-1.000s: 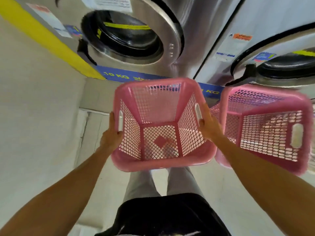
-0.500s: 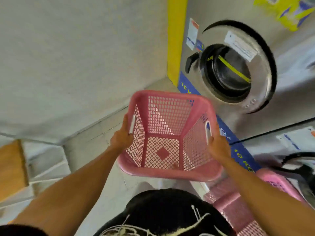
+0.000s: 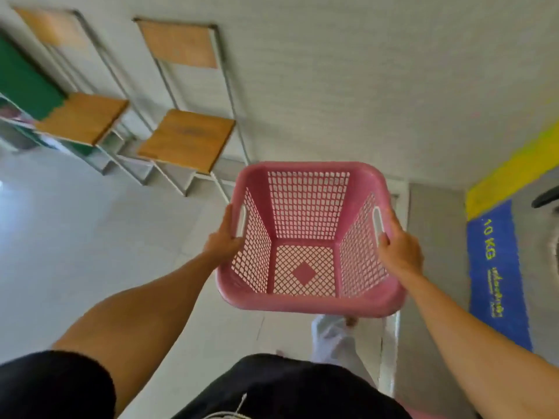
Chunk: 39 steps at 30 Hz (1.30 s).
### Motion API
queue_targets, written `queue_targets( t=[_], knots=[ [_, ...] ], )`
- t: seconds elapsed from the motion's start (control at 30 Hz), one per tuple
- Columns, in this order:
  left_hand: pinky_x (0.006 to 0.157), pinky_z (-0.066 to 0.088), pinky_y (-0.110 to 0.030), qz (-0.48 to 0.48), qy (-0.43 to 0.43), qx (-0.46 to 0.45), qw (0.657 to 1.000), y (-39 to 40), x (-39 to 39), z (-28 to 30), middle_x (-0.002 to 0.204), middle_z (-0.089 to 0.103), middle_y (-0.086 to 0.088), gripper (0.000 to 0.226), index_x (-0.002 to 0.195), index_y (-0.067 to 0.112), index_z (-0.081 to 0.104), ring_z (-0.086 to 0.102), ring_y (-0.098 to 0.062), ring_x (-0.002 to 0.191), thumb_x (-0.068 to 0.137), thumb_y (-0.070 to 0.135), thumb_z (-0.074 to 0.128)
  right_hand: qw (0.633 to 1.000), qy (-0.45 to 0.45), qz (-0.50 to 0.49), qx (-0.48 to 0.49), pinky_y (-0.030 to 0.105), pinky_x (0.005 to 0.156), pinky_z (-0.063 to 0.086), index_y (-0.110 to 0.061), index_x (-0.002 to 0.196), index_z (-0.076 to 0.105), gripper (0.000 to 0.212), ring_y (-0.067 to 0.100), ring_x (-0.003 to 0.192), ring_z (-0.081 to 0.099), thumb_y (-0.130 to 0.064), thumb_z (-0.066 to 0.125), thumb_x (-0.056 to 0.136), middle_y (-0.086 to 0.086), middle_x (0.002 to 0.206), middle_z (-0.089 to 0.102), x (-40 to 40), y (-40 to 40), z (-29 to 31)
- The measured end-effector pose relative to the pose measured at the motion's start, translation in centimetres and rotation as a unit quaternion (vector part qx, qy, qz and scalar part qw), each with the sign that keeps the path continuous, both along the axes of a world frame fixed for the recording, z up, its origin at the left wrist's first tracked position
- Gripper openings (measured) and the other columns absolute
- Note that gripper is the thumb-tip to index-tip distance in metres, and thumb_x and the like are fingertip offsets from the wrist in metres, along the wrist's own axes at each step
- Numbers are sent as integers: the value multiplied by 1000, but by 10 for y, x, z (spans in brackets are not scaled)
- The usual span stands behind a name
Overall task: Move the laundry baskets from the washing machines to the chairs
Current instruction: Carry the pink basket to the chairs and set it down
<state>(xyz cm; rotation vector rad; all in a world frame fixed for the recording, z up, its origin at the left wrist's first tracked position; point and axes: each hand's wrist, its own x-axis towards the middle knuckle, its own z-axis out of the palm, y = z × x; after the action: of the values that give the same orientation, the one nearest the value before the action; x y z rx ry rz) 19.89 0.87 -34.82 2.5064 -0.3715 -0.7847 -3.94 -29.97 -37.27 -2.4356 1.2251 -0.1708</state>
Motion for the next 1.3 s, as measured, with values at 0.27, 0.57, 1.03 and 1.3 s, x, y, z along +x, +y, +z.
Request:
queue_targets(
  t=[0.27,0.57,1.03,1.3],
  knots=[
    [95,52,-49,178,-24,17,984,163,12,19,135,56,-21,91,149,55,-3,62,-43,104,81,40,55,989,11,138,50,17,41,36,-45,158,10,70,6,53,52,-24,48,103,-2,69,54,114,113,18],
    [92,53,-46,332,-39,43,941,286,45,19,128,61,-17,97,143,62,-5,63,-38,99,75,33,57,951,45,294,89,34,56,61,-50,156,11,65,20,65,67,-27,41,103,0,93,61,278,204,13],
    [89,55,-40,537,-43,64,840,374,101,37,119,65,-14,98,146,59,1,63,-29,85,74,33,62,881,24,467,75,34,68,58,-49,156,13,68,25,84,66,-25,45,101,11,123,67,482,320,20],
    [83,58,-45,602,-88,77,790,416,122,35,115,68,-10,88,144,61,3,68,-31,86,77,37,55,855,-5,504,125,30,51,58,-48,155,24,53,15,62,64,-38,36,104,1,96,70,557,389,25]
  ],
)
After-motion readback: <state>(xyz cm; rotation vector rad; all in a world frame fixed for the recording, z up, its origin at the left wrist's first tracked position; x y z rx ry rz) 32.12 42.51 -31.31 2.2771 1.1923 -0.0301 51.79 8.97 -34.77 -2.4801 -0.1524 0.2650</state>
